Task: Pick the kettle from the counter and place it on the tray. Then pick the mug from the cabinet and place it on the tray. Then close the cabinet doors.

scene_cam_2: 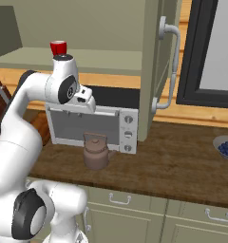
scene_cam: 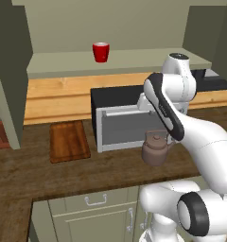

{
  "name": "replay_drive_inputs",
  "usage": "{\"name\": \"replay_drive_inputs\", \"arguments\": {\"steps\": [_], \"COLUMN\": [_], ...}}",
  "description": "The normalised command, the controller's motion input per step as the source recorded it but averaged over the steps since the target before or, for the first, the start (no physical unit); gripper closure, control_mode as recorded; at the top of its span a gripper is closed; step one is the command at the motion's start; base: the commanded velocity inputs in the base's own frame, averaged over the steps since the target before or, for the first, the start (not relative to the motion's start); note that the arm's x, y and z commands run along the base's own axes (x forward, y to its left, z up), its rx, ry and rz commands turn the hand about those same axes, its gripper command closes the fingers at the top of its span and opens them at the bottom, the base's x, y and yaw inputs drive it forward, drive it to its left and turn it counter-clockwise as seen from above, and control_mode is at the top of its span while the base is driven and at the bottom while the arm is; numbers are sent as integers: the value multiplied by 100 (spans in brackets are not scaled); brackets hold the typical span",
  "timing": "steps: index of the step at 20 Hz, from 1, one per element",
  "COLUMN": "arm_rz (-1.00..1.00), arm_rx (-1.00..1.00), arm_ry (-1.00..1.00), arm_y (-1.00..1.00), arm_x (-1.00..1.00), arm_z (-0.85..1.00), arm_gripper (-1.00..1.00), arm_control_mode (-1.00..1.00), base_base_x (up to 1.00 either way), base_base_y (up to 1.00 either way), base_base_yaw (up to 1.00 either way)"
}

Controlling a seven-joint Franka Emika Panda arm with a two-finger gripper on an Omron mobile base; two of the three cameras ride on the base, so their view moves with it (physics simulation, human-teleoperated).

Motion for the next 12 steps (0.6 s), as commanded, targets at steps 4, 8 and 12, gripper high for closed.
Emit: {"name": "replay_drive_inputs", "arguments": {"steps": [4, 8, 12], "arm_rz": [0, -1, -19], "arm_rx": [2, 5, 5], "arm_ry": [-1, -1, 0], "arm_y": [-3, -22, -24], "arm_x": [-8, -35, -32], "arm_z": [0, -11, -19], "arm_gripper": [-100, -100, -100], "arm_control_mode": [-100, -100, -100], "base_base_x": [0, 0, 0], "base_base_y": [0, 0, 0], "base_base_yaw": [0, 0, 0]}}
